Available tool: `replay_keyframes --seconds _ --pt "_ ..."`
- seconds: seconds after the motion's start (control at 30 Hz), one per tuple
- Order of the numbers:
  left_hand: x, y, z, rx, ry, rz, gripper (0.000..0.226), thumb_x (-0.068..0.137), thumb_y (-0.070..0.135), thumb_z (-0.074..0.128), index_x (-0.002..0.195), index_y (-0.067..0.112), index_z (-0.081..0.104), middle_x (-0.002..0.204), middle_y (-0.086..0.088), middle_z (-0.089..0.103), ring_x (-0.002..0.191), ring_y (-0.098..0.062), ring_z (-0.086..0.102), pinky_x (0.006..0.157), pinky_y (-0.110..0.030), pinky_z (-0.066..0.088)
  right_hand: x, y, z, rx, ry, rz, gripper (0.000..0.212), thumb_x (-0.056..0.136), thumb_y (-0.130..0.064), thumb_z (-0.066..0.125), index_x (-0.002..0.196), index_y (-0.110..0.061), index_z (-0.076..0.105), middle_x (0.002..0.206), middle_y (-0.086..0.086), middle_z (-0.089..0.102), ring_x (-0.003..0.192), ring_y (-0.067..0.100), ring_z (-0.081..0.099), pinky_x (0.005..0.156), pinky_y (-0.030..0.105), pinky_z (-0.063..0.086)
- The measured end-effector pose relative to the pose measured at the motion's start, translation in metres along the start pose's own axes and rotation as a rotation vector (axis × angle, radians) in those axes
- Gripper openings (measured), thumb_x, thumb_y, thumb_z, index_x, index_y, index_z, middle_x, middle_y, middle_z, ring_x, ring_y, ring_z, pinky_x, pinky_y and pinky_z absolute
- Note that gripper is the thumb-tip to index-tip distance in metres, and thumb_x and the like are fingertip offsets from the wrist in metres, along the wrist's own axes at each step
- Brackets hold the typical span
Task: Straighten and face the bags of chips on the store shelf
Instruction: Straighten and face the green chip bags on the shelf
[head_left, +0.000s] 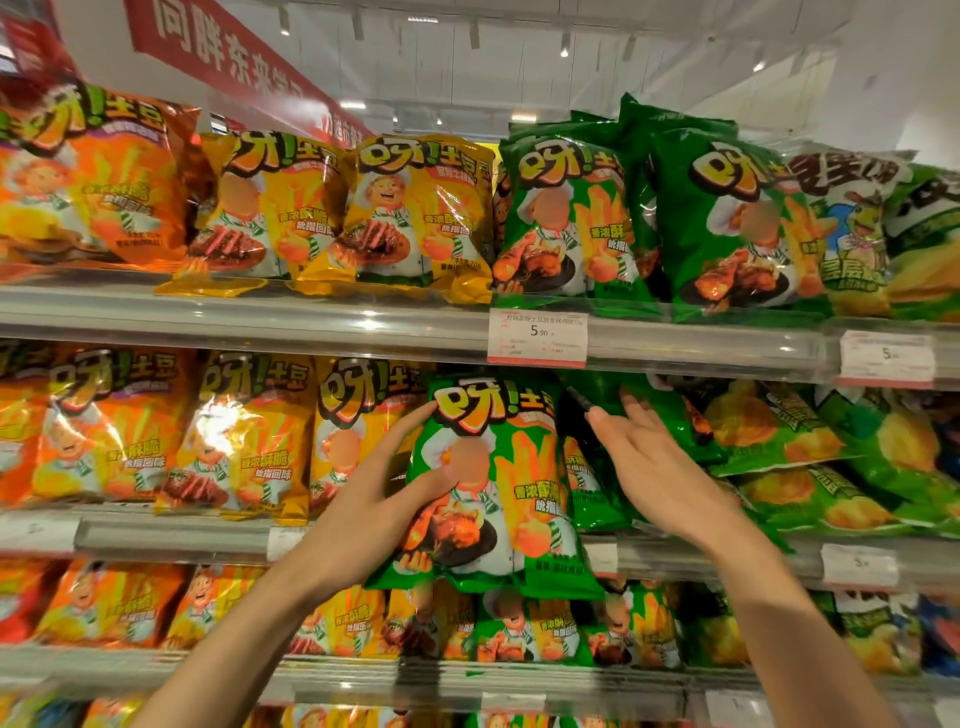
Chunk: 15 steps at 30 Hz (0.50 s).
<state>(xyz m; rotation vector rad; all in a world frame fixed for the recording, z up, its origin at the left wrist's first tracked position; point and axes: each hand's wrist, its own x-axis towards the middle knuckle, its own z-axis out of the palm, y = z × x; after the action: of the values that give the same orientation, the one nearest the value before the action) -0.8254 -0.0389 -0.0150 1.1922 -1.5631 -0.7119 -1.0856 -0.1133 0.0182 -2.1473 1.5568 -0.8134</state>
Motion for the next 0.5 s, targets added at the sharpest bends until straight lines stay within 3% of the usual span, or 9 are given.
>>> replay_keyframes --seconds 0.07,0.13,0.33,0.5 --pt "-0.003 -0.002 -0.003 -0.002 0.016 0.015 0.059 0.091 0.053 0.064 0.138 0.067 0.033 0.142 0.046 0.036 0.135 0.013 0.037 0.11 -0.028 0.037 0.0 0.0 0.003 -0.026 0.011 -0.003 0.061 0.1 -0.061 0.021 0.151 -0.032 0.038 0.167 -0.002 0.004 0.153 0.014 -0.005 0.124 0.038 -0.001" --pt "-0.007 -0.005 -0.004 0.001 0.029 0.037 0.06 0.091 0.052 0.064 0.14 0.065 0.033 0.146 0.041 0.035 0.14 0.007 0.033 0.116 -0.039 0.034 0.0 0.001 0.007 -0.08 0.018 -0.001 0.062 0.099 -0.061 0.019 0.151 -0.033 0.038 0.167 -0.001 0.003 0.154 0.015 -0.005 0.124 0.041 0.0" --pt "-0.023 -0.017 -0.013 0.036 0.113 0.061 0.07 0.081 0.063 0.063 0.142 0.064 0.03 0.15 0.041 0.03 0.142 0.009 0.027 0.12 -0.042 0.026 0.0 0.003 0.019 -0.211 0.108 -0.018 0.076 0.09 -0.068 0.014 0.149 -0.03 0.044 0.167 0.003 0.008 0.154 0.021 -0.001 0.125 0.043 0.002" --pt "-0.028 -0.026 -0.024 0.052 0.189 0.06 0.075 0.076 0.072 0.059 0.144 0.064 0.026 0.152 0.042 0.025 0.143 0.011 0.022 0.119 -0.037 0.024 -0.011 -0.012 0.037 -0.199 0.122 -0.061 0.065 0.098 -0.064 0.022 0.147 -0.029 0.047 0.167 0.002 0.013 0.154 0.019 0.003 0.124 0.041 0.004"
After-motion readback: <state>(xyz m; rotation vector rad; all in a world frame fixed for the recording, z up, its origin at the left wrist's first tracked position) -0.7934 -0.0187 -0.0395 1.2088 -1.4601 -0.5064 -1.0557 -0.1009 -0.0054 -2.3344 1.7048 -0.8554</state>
